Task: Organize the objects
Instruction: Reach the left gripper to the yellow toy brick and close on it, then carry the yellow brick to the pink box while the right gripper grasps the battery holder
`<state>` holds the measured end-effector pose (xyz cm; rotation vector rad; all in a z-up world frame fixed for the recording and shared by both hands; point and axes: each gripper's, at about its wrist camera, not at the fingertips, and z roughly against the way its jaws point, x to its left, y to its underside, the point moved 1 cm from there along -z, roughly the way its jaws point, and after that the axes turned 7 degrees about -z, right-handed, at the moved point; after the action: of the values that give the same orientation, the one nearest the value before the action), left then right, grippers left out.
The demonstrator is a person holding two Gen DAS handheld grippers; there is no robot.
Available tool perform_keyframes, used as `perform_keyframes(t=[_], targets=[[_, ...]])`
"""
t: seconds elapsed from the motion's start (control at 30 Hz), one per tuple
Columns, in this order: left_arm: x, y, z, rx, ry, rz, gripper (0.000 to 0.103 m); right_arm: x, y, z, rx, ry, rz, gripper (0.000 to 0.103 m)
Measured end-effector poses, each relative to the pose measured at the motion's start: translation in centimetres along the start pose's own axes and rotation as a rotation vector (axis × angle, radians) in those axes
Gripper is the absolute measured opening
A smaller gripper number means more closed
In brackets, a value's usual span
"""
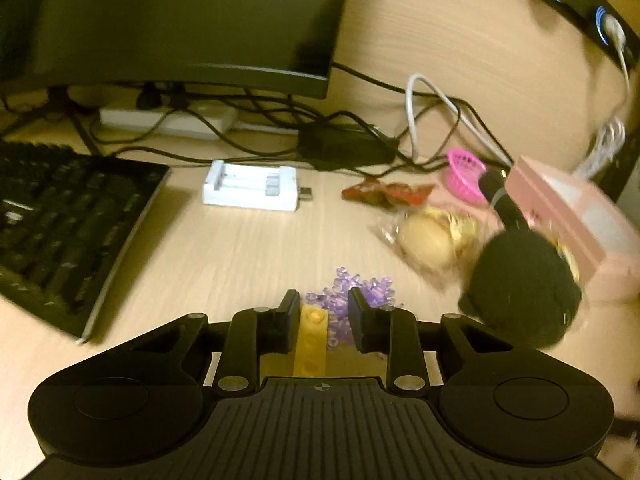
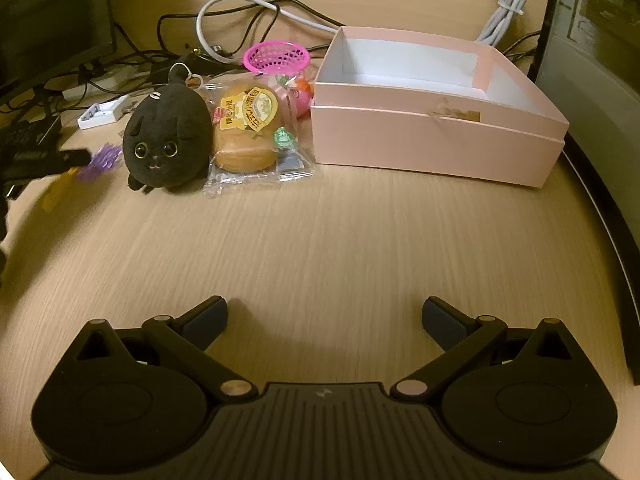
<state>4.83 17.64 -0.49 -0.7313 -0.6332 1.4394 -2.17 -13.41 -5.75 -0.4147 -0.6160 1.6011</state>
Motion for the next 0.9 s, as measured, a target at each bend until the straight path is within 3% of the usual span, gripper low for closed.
perform_keyframes(t=[0.23, 0.47, 0.5, 0.57, 0.63, 0.8, 0.9], targets=[[-2.0, 1.4, 2.4, 0.023, -0.042, -0.137, 0.035, -0.2, 0.0, 0.0, 0.002, -0.034, 0.047, 0.103], [-1.3, 2.3, 2.4, 0.091, -0.094, -0.081, 0.034, -0.3, 0.1, 0.0, -0.005, -0.04, 0.053, 0.103], [-1.2, 2.4, 2.4, 0.093, -0.096, -0.069, 0.033, -0.2, 0.1, 0.0, -0.005, -0.039, 0.052, 0.103], [-1.2, 2.5, 2.7, 0.098, -0.113, -0.055, 0.019, -0.1, -0.1, -0.1, 0.004, -0.041, 0.052, 0.103], [-1.0, 2.6, 2.9, 0.102, -0.116, -0.027, 0.017, 0.1, -0.8, 0.1, 0.005, -0.049, 0.036, 0.103], [0.7, 3.1, 4.6, 0.105, -0.056, 0.106, 0.017, 4.2, -4.6, 2.6, -0.151, -0.117, 0.132, 0.103], [1.8, 3.4, 6.1, 0.087, -0.048, 0.151, 0.017, 8.3, -7.6, 2.5, -0.177, -0.188, 0.179, 0.103]])
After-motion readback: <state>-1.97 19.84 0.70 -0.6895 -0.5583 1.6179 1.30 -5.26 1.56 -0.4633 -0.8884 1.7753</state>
